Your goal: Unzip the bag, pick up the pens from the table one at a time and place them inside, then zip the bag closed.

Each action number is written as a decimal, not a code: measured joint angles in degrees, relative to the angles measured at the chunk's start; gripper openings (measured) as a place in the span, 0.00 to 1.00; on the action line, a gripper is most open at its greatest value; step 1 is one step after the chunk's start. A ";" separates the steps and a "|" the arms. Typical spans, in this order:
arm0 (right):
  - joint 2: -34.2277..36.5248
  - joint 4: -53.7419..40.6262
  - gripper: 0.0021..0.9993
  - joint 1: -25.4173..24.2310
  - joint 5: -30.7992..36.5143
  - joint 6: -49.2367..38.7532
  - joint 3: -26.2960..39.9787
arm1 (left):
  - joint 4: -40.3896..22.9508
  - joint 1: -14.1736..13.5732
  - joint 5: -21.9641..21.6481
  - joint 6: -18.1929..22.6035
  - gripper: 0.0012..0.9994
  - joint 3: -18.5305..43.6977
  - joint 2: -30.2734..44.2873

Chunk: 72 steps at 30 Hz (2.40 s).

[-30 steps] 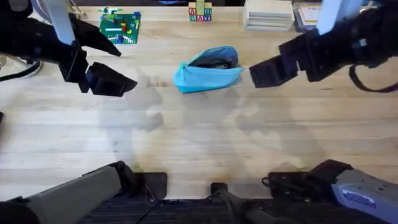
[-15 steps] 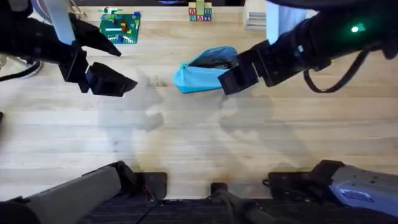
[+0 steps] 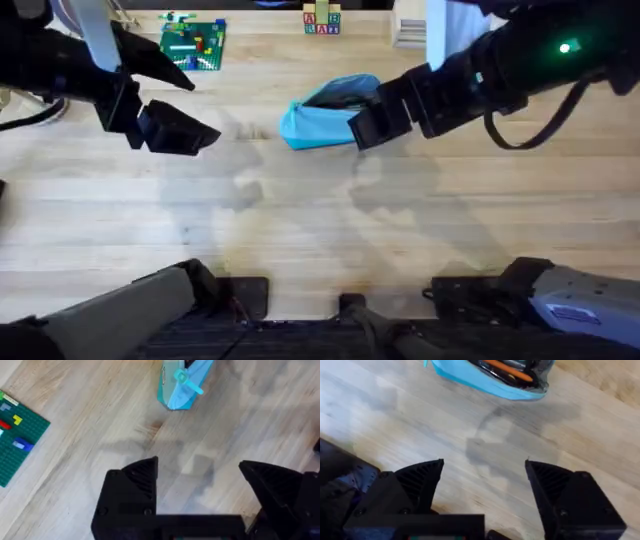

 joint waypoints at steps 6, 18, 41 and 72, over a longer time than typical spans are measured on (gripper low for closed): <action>0.00 2.20 1.00 0.11 -0.02 3.69 0.00 | 0.00 0.00 0.00 0.00 0.99 0.00 0.00; 2.41 2.13 1.00 0.11 0.00 9.58 0.00 | 0.00 0.00 0.00 0.00 0.99 0.00 0.00; 14.03 2.63 1.00 10.83 4.63 9.62 10.99 | 0.07 0.00 0.00 0.14 0.99 0.00 0.00; 21.42 8.63 0.98 14.20 14.34 9.91 19.04 | 0.05 0.00 0.00 0.16 0.99 0.00 0.00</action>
